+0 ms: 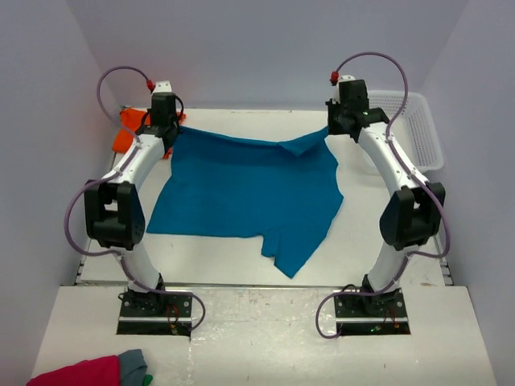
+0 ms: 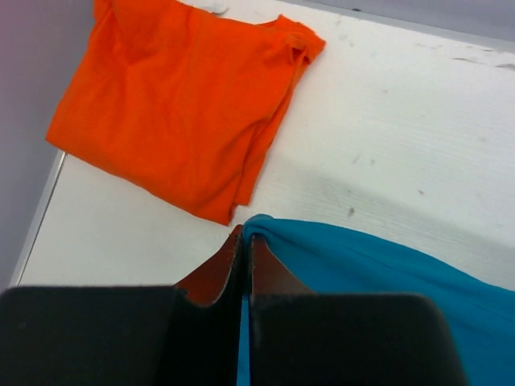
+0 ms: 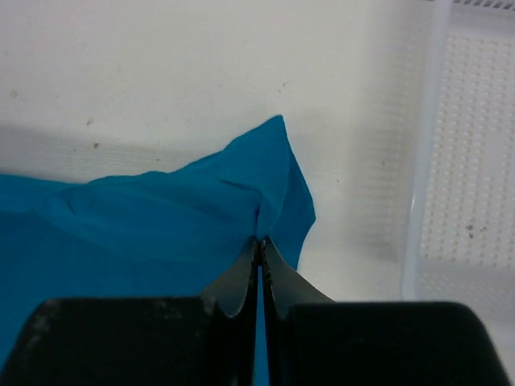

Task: Fold and stack the t-shirts
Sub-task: Flatten out the tshirt

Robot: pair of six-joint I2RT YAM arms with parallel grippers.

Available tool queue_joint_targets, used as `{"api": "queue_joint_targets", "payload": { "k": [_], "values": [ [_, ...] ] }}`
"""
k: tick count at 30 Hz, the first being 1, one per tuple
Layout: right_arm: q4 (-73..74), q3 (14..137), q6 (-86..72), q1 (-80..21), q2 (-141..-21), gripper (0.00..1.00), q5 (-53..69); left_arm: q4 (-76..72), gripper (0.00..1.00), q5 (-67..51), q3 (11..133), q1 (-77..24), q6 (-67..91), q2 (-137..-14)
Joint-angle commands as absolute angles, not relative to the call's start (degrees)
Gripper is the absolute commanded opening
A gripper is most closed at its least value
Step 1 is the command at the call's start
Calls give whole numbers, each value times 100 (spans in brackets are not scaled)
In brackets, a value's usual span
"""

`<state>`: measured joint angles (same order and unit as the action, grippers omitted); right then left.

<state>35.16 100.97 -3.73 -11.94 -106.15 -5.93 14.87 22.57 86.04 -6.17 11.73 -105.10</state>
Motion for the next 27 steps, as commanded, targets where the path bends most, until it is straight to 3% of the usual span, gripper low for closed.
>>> {"api": "queue_joint_targets", "payload": {
  "k": [1, 8, 15, 20, 27],
  "values": [
    [2682, 9740, -598, -1291, -9067, 0, -1001, 1475, 0, 1759, 8534, -790, 1485, -9197],
    [2382, 9264, -125, -2029, -6817, 0, -2116, 2161, 0, 775, 8560, -1335, 1486, -7402],
    [2969, 9764, 334, -3495, -5294, 0, -2602, 2803, 0, -296, 8394, -1564, 1257, -5023],
    [3585, 10466, 71, -3727, -4966, 0, -1883, 3164, 0, -913, 9033, -1556, 1432, -4219],
    [3945, 11969, -290, -3718, -5202, 0, -836, 3366, 0, -1213, 10781, -1529, 1766, -4437]
  ]
}}
